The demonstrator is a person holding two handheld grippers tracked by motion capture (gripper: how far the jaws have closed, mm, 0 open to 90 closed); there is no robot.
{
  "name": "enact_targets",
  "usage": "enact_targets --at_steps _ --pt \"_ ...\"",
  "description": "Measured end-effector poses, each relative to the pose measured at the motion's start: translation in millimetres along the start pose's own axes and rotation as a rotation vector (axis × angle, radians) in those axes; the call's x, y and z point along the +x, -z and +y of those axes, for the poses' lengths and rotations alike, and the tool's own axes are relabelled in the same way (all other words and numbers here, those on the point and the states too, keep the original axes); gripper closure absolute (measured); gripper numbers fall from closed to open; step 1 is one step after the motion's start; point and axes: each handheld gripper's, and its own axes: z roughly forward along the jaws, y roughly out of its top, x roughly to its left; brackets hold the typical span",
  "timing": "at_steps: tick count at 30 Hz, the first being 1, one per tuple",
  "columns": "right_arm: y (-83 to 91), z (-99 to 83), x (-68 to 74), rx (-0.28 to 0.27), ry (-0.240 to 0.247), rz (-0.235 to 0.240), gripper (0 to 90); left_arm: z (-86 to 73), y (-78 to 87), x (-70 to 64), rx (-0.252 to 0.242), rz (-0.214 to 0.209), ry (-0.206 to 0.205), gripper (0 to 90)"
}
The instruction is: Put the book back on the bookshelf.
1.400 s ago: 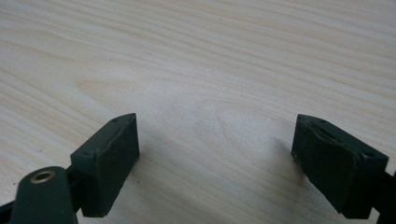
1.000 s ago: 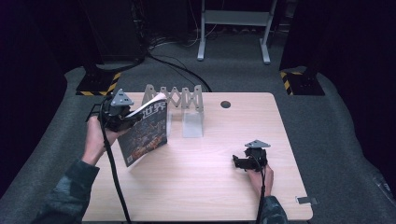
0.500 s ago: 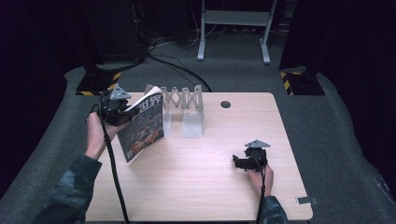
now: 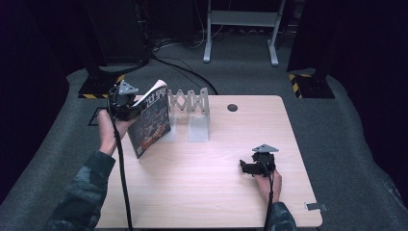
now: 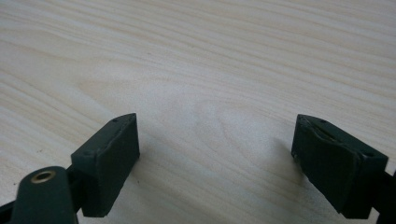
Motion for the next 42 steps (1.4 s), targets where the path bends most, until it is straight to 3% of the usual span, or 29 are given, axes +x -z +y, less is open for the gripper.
enact_targets --at_steps 26,31,42 --pt "0.0 0.0 -0.1 0.0 0.0 0.001 14.6 9.1 -37.4 8.4 -0.065 0.073 0.119 82.4" --pt "0.0 0.0 0.0 0.0 -0.001 0.001 14.6 9.2 -44.5 9.5 -0.082 0.088 0.157 82.4" --pt "0.0 0.0 -0.1 0.0 0.0 0.002 14.7 7.4 -53.9 14.6 -0.114 0.13 0.192 82.3"
